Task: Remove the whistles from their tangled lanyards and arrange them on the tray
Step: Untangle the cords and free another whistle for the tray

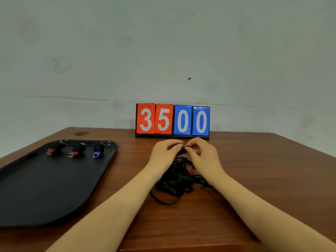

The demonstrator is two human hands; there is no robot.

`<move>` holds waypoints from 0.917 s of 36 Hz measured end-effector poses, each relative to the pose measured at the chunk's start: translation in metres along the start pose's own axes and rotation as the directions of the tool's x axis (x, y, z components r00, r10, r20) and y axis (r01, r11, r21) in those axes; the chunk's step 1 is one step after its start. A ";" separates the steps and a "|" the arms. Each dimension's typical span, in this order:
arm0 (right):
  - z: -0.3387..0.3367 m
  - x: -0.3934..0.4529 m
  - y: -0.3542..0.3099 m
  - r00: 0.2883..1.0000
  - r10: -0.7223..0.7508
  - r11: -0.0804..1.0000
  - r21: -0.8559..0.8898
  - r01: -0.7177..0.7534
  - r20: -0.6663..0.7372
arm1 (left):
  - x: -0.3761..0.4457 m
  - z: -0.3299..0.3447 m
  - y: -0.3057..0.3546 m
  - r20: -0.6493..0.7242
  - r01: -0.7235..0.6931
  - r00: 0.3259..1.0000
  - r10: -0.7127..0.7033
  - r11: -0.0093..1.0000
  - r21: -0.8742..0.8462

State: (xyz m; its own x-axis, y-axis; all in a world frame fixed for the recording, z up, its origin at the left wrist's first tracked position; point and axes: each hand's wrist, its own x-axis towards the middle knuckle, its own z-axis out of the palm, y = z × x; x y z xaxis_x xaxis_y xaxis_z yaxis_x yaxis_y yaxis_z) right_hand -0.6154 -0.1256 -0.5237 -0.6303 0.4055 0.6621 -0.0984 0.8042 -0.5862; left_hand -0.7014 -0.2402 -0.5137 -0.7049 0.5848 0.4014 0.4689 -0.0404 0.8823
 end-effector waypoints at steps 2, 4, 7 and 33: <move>-0.001 0.001 -0.003 0.998 0.040 0.998 0.052 -0.043 0.052 | -0.001 0.001 0.000 0.007 -0.014 1.000 0.014 0.999 0.034; -0.003 0.001 -0.004 0.991 0.085 0.989 0.111 -0.096 0.099 | -0.003 0.002 0.003 0.023 -0.025 0.999 0.024 0.998 0.055; -0.004 0.003 -0.007 0.973 0.155 0.961 0.200 -0.189 0.173 | -0.006 0.003 0.005 0.017 -0.037 0.999 0.037 0.999 0.017; -0.008 0.008 -0.007 0.829 0.371 0.381 0.745 -0.548 0.419 | 0.002 0.009 -0.006 0.093 -0.014 0.996 0.012 1.000 0.017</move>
State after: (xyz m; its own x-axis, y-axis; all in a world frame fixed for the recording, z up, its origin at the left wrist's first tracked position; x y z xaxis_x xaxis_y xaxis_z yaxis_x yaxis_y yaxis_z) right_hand -0.6134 -0.1244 -0.5100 -0.8817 0.4520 0.1352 -0.2661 -0.2398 -0.9336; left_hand -0.7008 -0.2313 -0.5208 -0.6467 0.6571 0.3873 0.4876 -0.0342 0.8724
